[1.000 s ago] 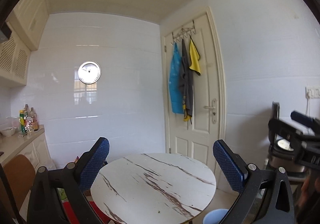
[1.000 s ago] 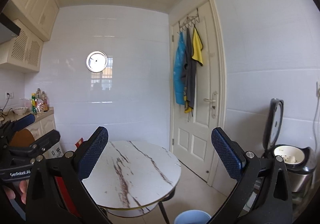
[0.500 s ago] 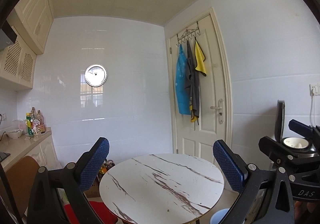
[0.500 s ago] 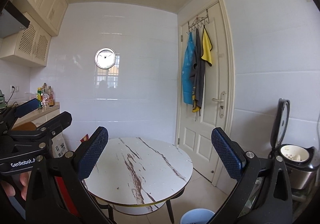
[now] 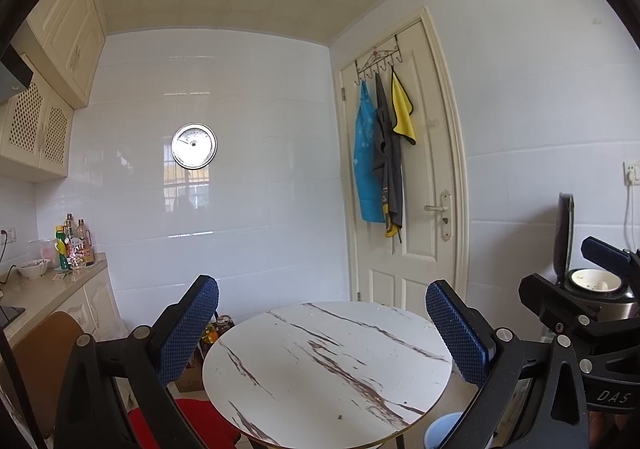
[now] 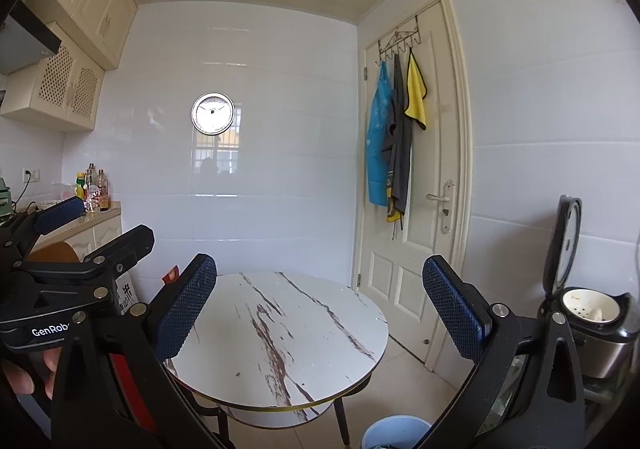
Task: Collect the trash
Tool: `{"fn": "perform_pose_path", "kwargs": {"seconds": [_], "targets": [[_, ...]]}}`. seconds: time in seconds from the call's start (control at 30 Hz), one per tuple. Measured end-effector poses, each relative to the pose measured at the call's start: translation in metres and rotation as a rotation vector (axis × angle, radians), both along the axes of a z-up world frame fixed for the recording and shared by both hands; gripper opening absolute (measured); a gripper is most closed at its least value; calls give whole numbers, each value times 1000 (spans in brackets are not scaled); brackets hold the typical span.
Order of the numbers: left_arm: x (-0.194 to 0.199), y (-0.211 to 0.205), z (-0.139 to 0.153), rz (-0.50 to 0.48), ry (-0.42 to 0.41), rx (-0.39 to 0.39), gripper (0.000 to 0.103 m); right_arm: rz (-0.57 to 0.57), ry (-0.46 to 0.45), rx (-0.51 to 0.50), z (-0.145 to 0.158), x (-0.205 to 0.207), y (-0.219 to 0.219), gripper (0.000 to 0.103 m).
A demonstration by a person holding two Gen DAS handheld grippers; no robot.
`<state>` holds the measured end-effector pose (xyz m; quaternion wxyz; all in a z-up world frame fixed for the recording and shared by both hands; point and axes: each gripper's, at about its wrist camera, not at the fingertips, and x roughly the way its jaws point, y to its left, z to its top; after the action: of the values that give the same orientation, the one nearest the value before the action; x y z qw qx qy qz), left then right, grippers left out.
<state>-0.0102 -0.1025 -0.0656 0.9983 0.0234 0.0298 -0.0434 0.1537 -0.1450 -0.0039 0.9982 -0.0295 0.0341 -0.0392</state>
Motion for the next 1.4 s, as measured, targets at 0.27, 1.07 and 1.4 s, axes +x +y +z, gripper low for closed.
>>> {"fn": "perform_pose_path", "kwargs": {"seconds": [0.27, 1.07, 1.4], "targets": [[-5, 8, -2, 3, -7, 1, 102, -1, -4, 1, 0, -2, -2, 103], [9, 35, 3, 15, -12, -1, 102, -3, -2, 3, -2, -5, -2, 103], [14, 42, -2, 9, -19, 5, 102, 0, 0, 5, -2, -4, 0, 103]]}}
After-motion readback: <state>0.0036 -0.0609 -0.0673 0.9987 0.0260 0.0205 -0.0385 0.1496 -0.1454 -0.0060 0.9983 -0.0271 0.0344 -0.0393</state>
